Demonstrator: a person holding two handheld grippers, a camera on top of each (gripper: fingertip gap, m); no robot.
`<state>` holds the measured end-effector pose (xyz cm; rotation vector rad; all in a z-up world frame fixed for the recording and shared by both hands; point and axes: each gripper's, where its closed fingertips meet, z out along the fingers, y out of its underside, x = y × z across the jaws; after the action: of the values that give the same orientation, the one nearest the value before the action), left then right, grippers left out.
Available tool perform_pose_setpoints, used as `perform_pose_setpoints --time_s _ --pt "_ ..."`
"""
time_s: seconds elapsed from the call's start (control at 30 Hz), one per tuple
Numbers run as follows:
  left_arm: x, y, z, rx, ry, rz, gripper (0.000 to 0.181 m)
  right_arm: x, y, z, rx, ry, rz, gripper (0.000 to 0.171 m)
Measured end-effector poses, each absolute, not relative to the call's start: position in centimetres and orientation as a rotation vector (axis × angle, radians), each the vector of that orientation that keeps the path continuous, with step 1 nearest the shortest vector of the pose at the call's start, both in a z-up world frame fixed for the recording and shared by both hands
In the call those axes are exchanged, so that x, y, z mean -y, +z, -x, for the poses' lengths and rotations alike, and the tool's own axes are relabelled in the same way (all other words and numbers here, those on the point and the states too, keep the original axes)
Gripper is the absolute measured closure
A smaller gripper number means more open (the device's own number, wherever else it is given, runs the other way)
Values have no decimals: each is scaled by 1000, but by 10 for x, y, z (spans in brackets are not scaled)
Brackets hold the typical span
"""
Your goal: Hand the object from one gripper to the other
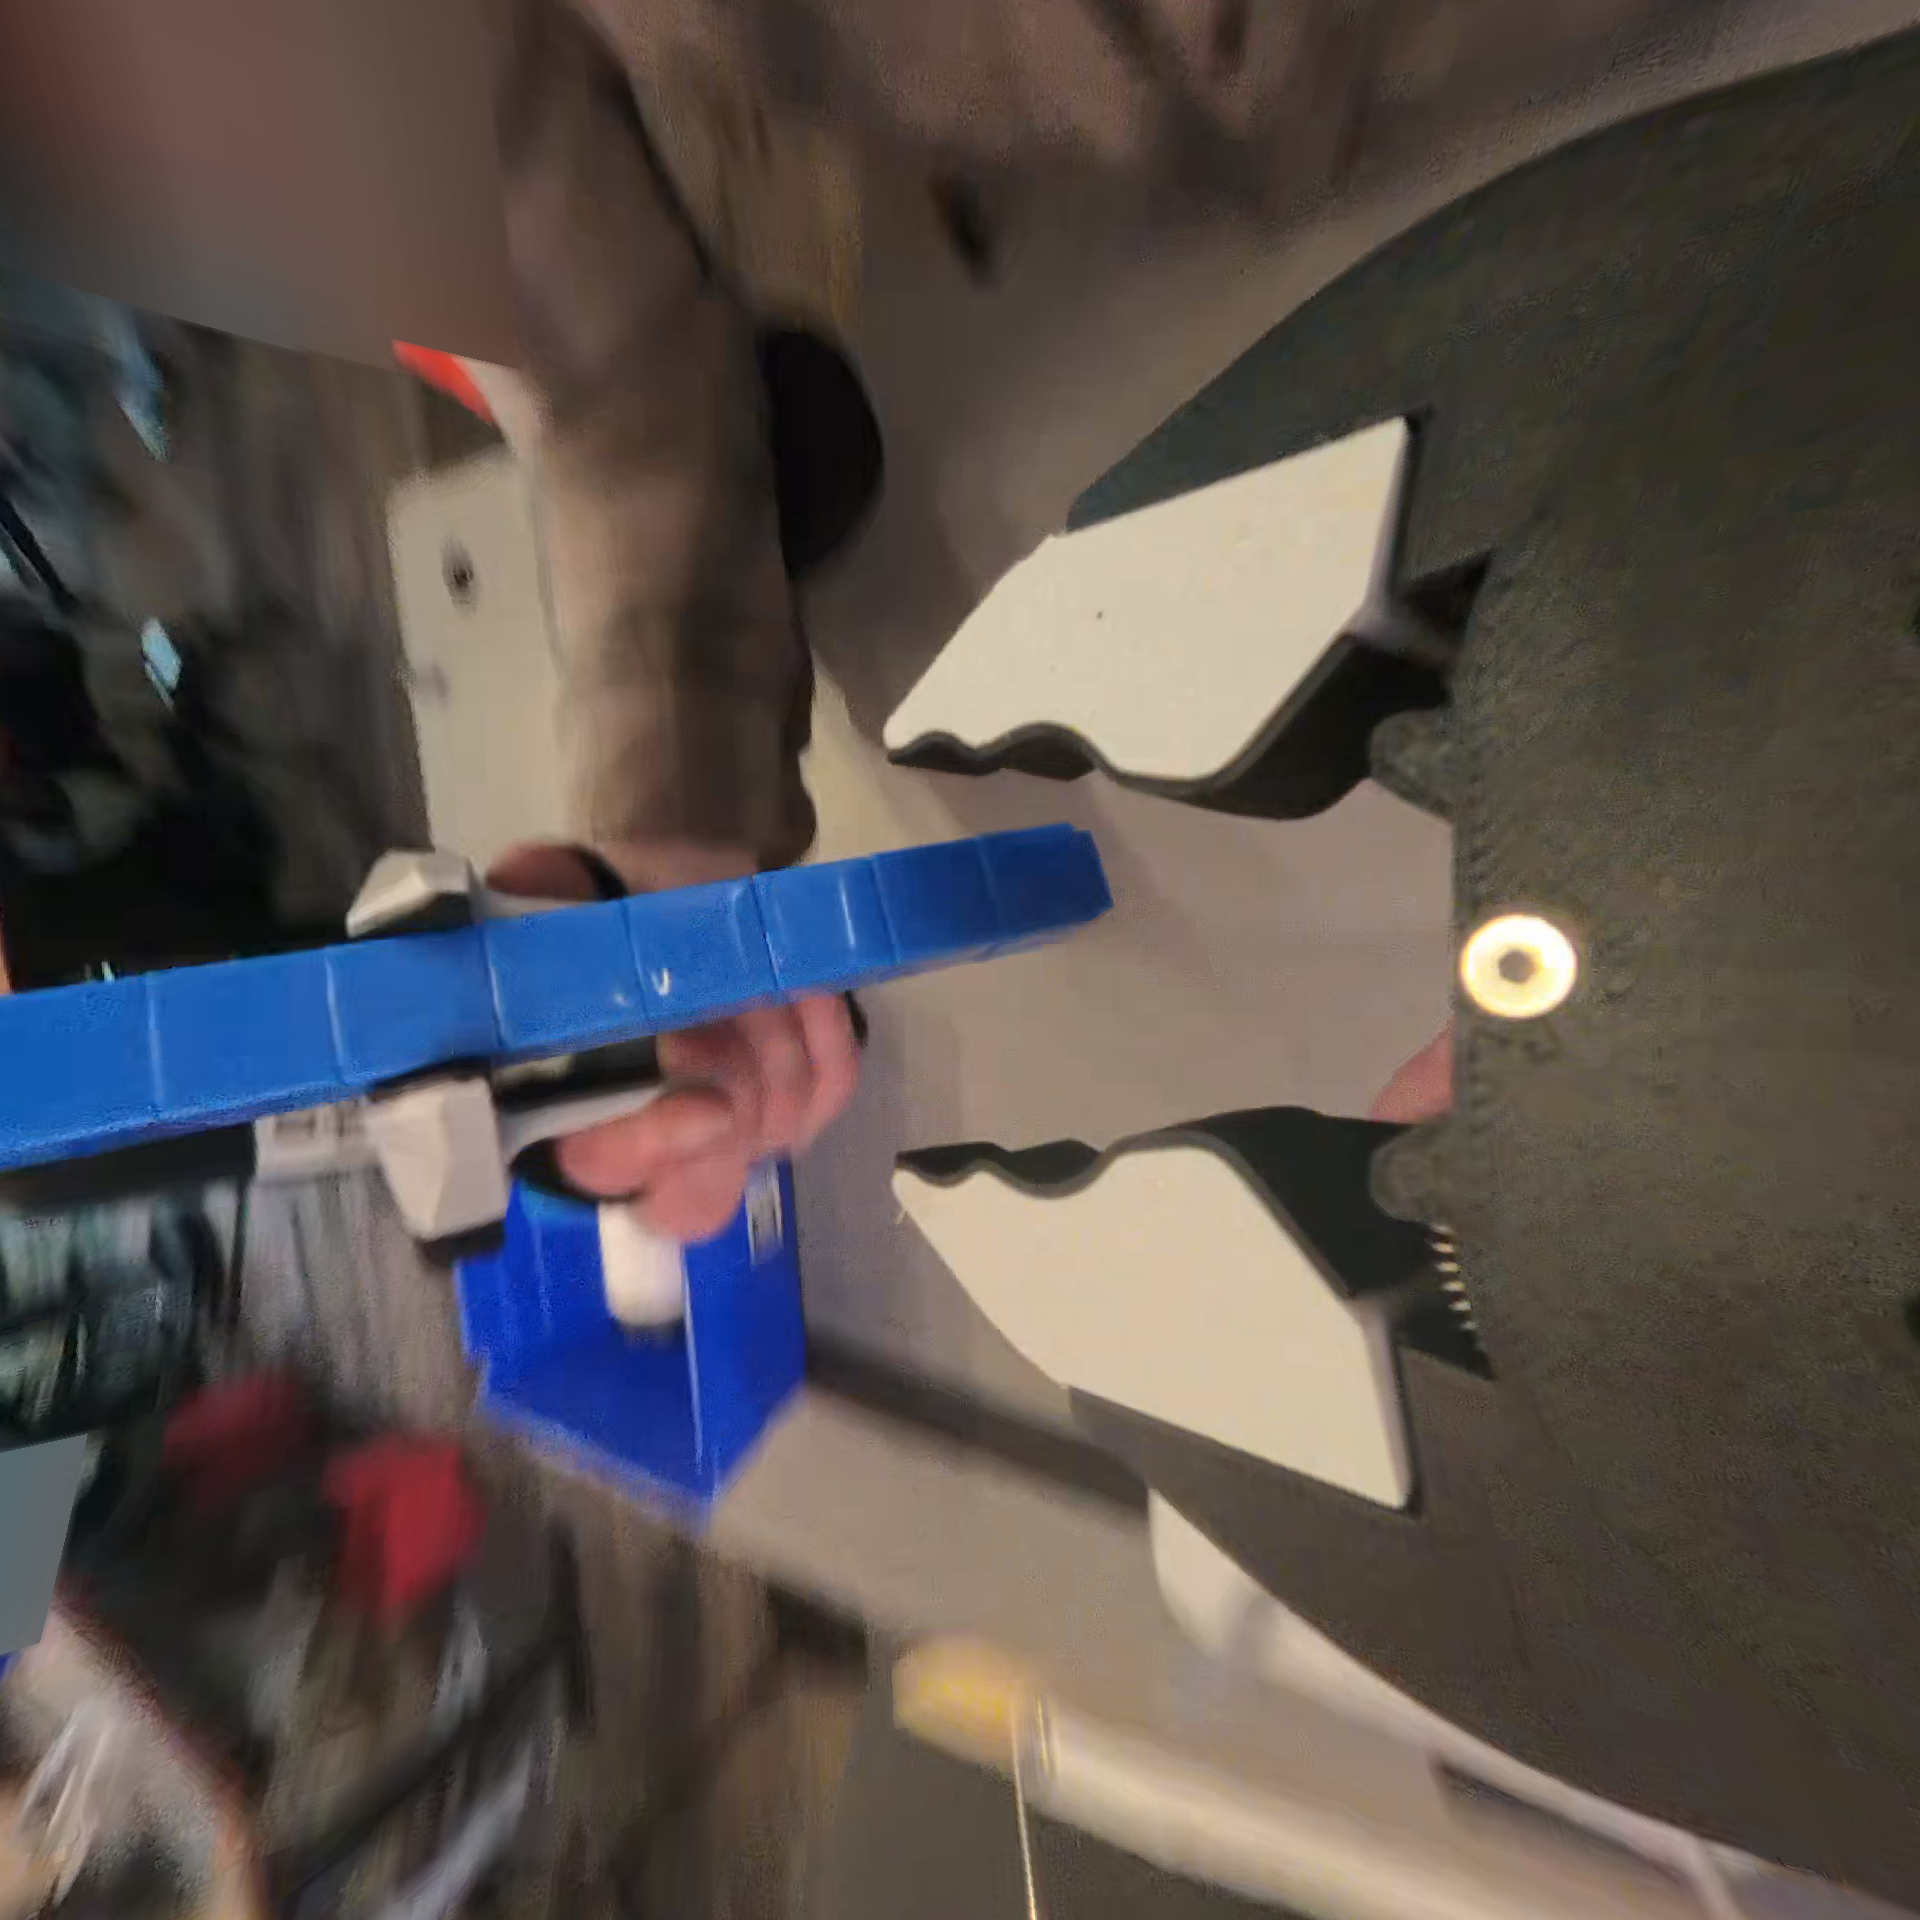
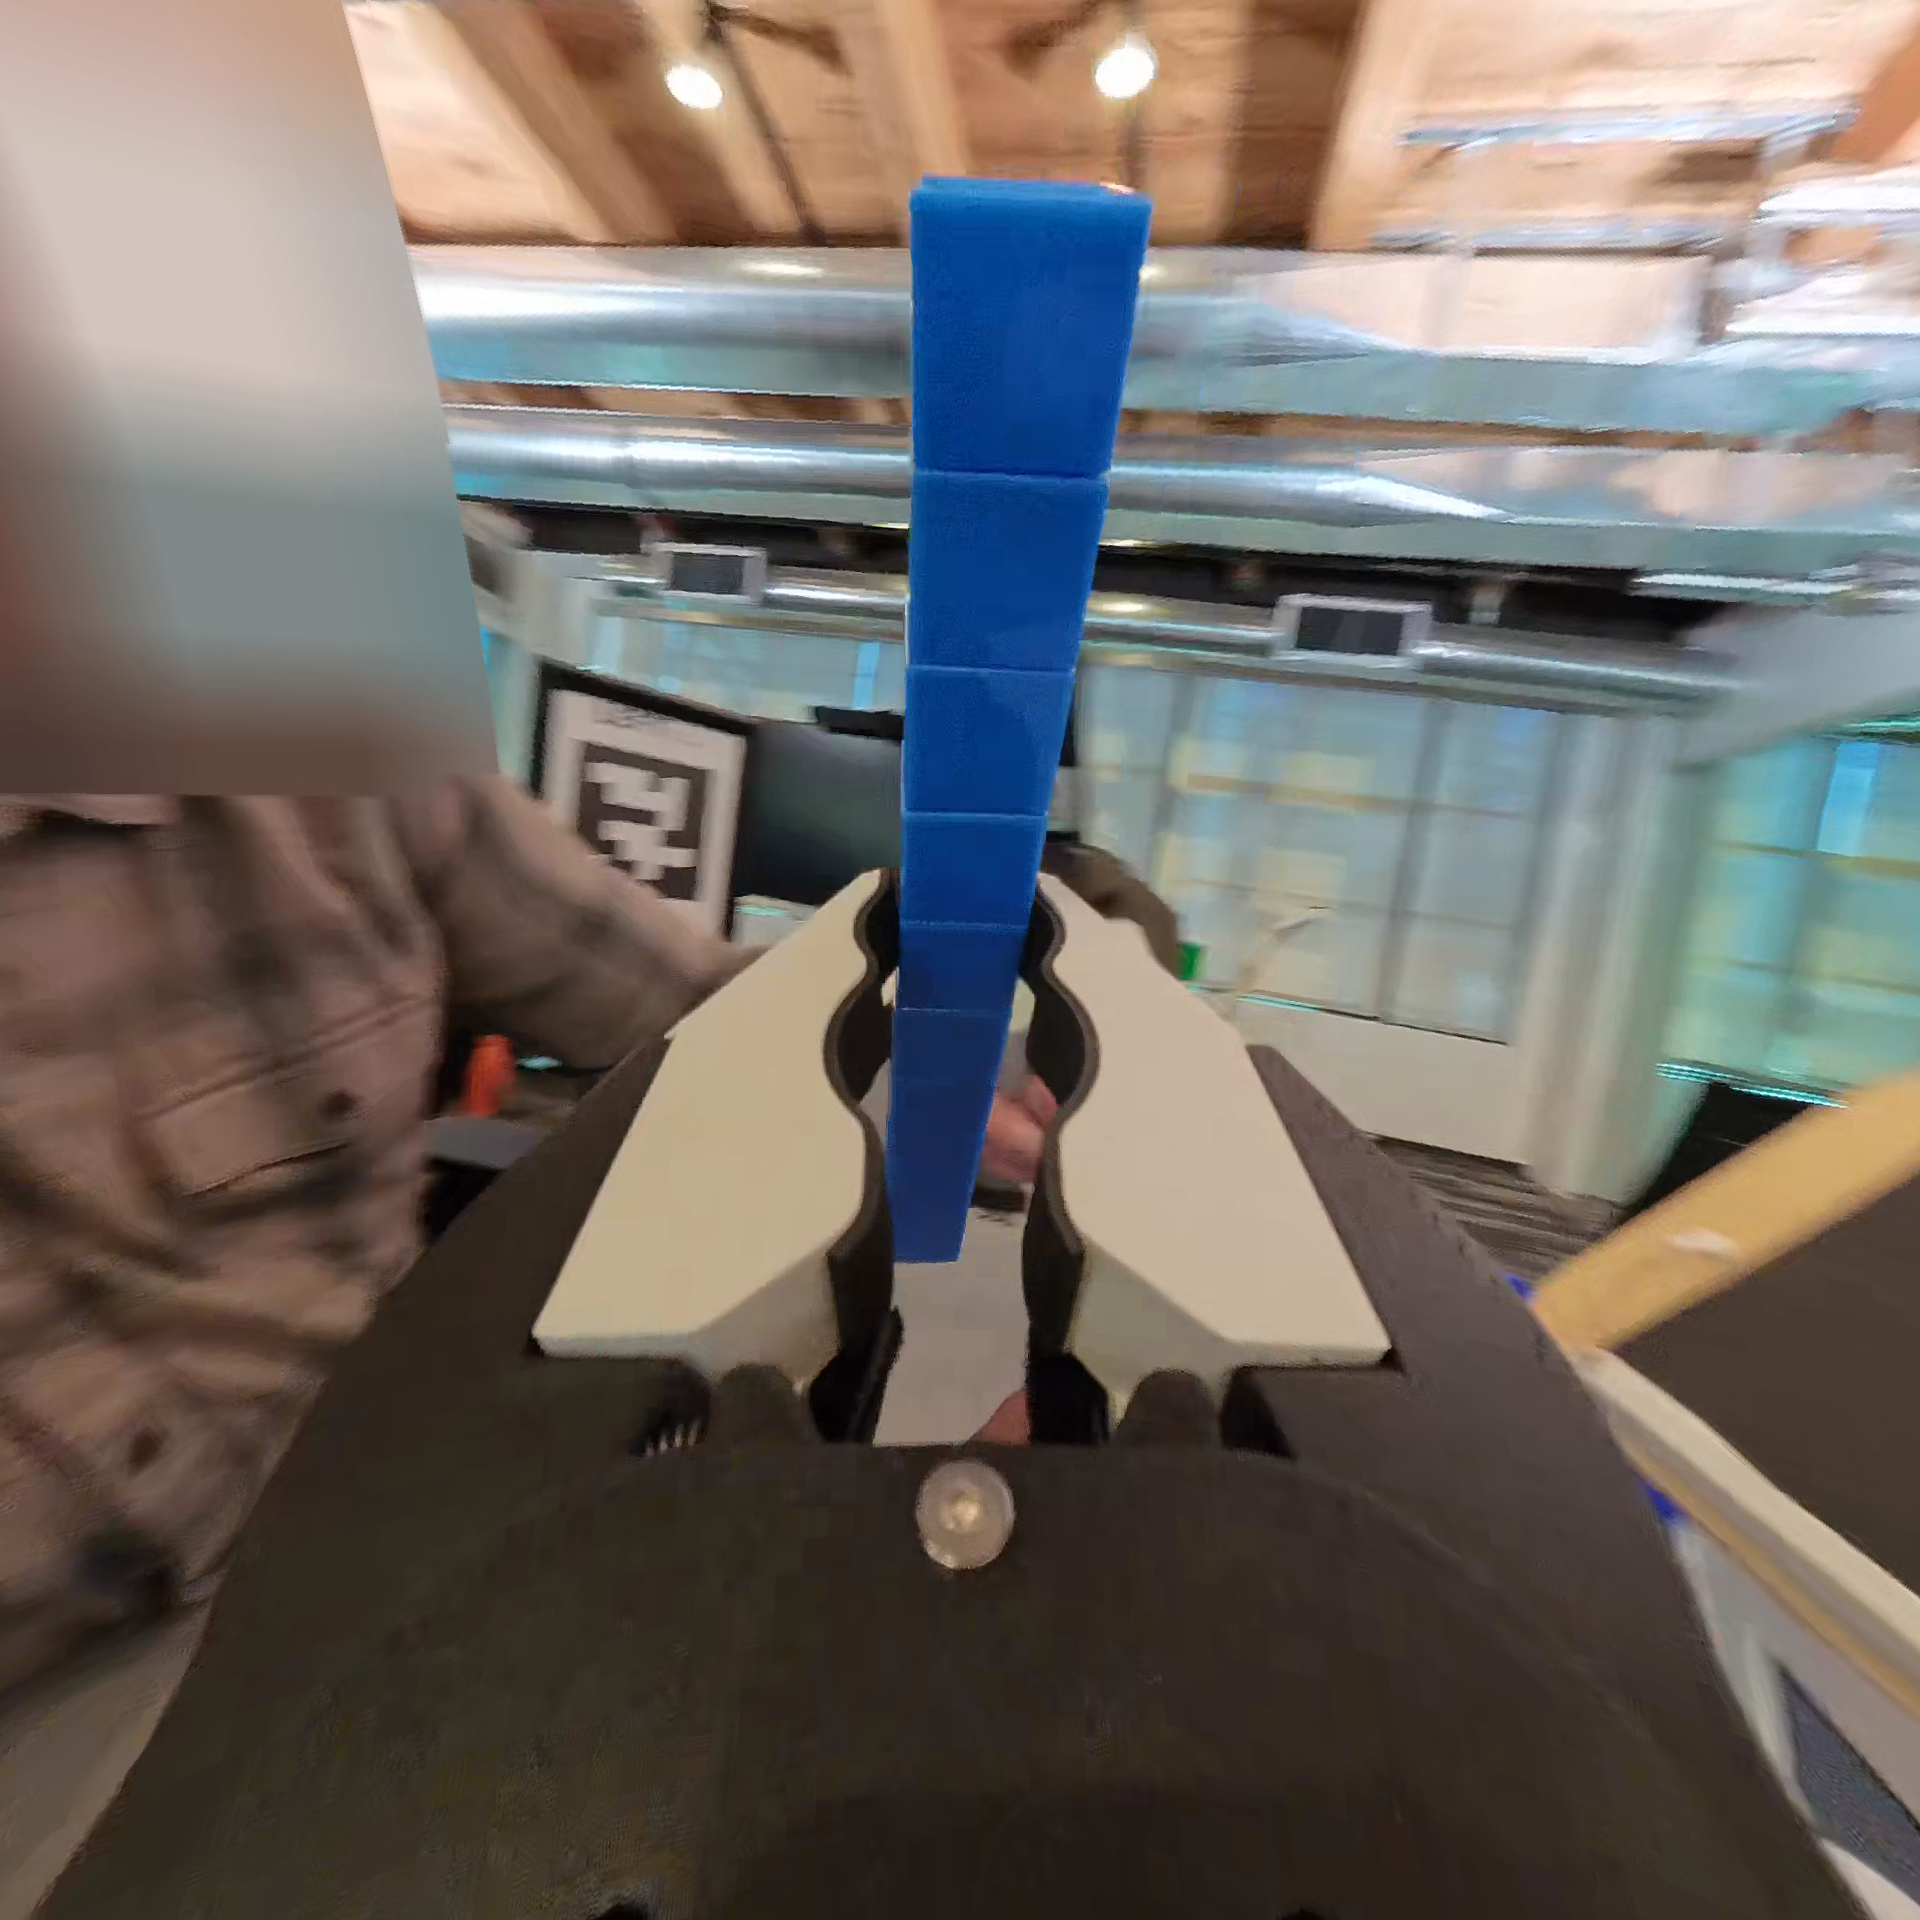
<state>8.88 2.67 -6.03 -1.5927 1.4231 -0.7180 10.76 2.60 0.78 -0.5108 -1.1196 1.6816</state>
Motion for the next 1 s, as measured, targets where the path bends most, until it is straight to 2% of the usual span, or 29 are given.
perform_pose_setpoints --time_s 0.07,0.17,0.23,0.37,0.5,0.63,0.73,0.8,0.83,0.93,1.0 --pt "-5 -64 -99 -1447 -1012 1580 114 -7 3 -113 1220 1736 442 151" --pt "19 -73 -114 -1540 -1195 1520 120 16 -5 -119 1353 1798 375 151" --pt "34 -83 -123 -1623 -1249 1495 124 27 -10 -121 1415 1818 348 152" --pt "56 -91 -138 -1702 -1321 1421 148 44 -14 -128 1492 1875 271 151" --pt "59 -95 -144 -1685 -1326 1356 153 54 -15 -130 1545 1873 247 151" --pt "42 -94 -145 -1593 -1163 1370 156 40 -8 -118 1457 1780 337 143" --pt "16 -91 -137 -1493 -963 1409 157 14 -2 -107 1360 1684 468 122" --pt "-9 -88 -127 -1386 -785 1445 157 -7 1 -101 1284 1611 560 119" --pt "-21 -84 -121 -1324 -724 1461 157 -19 3 -98 1232 1564 606 112" --pt "-64 -74 -93 -1119 -390 1484 157 -51 3 -88 1118 1426 732 103" --pt "-90 -68 -68 -1008 -114 1478 157 -67 4 -82 1043 1338 797 103"
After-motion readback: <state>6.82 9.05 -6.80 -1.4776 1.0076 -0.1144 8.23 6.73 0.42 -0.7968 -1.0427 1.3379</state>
